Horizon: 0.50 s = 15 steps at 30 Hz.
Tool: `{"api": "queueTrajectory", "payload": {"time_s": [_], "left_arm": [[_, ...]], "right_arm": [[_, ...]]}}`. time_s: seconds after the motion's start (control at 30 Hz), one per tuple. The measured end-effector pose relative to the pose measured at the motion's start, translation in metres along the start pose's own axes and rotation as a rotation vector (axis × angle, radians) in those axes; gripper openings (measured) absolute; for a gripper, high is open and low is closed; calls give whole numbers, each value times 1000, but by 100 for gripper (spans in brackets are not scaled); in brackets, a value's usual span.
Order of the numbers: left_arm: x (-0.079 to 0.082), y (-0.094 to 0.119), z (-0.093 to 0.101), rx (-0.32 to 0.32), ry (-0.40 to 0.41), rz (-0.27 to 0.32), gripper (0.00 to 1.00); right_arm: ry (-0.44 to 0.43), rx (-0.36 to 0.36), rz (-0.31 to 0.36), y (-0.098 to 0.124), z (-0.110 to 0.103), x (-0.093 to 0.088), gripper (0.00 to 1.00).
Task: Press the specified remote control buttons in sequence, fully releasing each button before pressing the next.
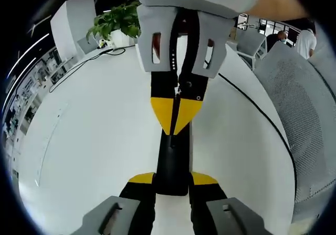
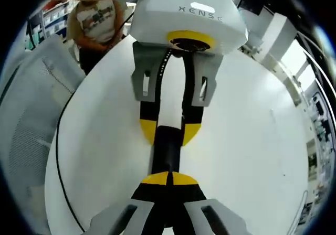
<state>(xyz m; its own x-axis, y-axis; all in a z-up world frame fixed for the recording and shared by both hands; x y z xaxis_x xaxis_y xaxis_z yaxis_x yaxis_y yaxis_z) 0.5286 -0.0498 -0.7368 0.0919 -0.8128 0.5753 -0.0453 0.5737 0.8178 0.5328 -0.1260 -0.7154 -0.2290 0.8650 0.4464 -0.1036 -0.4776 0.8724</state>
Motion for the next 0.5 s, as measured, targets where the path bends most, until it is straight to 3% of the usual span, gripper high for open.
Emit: {"api": "queueTrajectory", "payload": {"time_s": [0.5], "left_arm": [[0, 0, 0, 4, -2, -4, 23]], "right_arm": [[8, 12, -13, -4, -2, -2, 0]]}}
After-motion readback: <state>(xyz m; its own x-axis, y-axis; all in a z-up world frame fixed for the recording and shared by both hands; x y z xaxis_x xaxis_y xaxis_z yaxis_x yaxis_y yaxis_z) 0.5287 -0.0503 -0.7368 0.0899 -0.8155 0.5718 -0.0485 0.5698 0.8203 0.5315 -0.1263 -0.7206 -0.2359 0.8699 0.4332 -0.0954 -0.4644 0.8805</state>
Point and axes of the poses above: the point that each gripper's makers call its tool centre point, and the gripper's own axes: y roughly backward along the fingers, z roughly to its right, x roughly out of its top, the point moved 5 cm from there along y, roughly backward along the fingers, and after that the axes turned 4 degrees about -x, right-handed, at the moved point
